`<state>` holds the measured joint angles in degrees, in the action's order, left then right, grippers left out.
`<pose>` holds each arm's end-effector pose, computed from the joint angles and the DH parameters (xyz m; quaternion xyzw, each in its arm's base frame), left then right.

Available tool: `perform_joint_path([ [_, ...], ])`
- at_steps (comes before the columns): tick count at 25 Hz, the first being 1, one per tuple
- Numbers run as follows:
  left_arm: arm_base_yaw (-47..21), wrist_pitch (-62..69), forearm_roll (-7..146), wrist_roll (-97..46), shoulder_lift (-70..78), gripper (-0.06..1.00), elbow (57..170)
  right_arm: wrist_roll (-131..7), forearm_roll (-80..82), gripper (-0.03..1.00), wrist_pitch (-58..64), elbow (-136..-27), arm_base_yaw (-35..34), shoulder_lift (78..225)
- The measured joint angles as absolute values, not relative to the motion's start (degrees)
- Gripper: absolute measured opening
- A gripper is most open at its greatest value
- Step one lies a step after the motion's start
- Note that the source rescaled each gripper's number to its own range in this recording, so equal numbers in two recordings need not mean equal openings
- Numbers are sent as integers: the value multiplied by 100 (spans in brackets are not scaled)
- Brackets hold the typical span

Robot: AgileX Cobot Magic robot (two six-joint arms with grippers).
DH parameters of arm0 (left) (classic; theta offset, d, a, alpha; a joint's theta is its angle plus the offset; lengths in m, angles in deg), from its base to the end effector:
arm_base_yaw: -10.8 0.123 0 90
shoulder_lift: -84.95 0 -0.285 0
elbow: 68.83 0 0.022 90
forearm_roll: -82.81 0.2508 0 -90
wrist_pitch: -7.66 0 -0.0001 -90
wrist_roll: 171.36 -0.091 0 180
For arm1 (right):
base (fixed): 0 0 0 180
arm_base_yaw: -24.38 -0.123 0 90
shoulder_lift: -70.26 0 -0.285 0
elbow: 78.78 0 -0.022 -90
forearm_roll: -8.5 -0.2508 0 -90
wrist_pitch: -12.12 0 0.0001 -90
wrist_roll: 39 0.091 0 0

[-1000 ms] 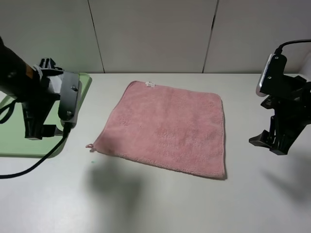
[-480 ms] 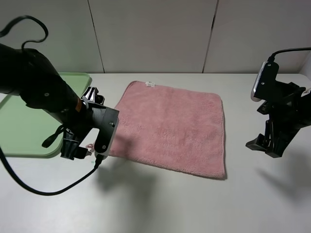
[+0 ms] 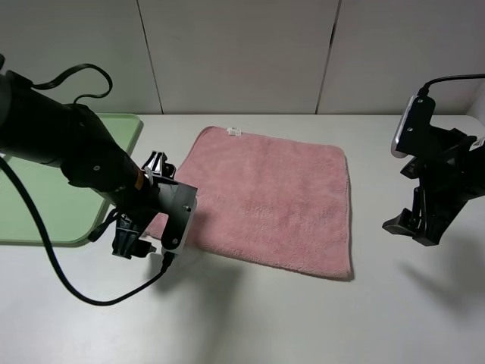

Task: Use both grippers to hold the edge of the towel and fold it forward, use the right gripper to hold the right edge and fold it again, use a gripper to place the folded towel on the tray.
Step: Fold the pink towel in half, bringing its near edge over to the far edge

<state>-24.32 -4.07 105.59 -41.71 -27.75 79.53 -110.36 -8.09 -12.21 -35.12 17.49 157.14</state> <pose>0.2594 -0.1736 0.1126 0.7836 0.5817 0.1056 0.1909 0.2260 0.0381 0.1800 -0.5200 0.8221 -0.0416 0.2283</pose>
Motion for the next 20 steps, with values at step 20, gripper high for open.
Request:
perform_joint_path([
  [20, -2444, -265, 11440, -4282, -3060, 94, 8009, -11640, -901, 100, -1066, -3512, 235, 15714],
])
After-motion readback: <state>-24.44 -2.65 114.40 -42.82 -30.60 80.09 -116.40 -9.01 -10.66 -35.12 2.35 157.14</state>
